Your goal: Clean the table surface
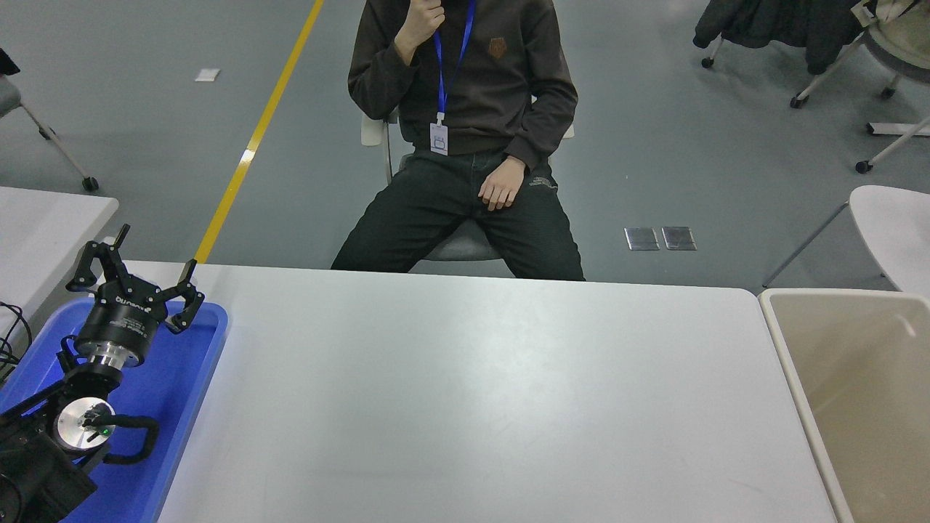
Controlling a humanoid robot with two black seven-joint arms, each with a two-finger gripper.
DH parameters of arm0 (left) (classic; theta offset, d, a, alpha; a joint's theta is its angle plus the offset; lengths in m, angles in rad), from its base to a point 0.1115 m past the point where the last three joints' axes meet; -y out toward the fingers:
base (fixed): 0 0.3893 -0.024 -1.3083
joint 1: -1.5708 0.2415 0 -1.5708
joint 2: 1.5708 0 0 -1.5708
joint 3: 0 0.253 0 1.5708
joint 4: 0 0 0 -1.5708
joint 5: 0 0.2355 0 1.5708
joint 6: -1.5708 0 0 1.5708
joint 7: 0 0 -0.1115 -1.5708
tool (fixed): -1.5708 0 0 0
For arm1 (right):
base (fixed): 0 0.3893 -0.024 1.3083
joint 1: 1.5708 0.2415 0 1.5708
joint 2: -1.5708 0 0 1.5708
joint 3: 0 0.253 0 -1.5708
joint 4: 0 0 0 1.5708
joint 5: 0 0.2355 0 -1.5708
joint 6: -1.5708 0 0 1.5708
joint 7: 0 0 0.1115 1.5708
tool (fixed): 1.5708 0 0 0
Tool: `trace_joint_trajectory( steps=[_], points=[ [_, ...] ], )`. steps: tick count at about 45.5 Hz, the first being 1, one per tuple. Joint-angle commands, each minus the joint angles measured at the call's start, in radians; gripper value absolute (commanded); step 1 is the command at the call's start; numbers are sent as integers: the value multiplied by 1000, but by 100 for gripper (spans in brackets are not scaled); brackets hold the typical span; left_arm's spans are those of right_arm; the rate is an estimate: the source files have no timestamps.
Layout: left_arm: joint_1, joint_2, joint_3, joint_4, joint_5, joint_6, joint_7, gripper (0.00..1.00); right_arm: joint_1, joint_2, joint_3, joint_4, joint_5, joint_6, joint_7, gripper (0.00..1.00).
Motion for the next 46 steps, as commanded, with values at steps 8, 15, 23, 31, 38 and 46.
trace_joint_trajectory(
  steps=[8,15,23,31,38,46],
  points=[
    [0,0,0,0,0,0,0,100,63,224,-99,-173,16,-182,1,0],
    [0,0,0,0,0,0,0,100,103,257,-215,-216,125,-232,0,0],
    [0,0,0,0,0,0,0,100,114,261,-364,-230,270,-248,0,0],
    [0,0,0,0,0,0,0,100,131,280,-421,-248,358,-243,-3,0],
    [0,0,0,0,0,0,0,100,131,280,-421,-248,382,-243,-6,8],
    [0,0,0,0,0,0,0,100,137,278,-407,-247,382,-246,-6,99]
  ],
)
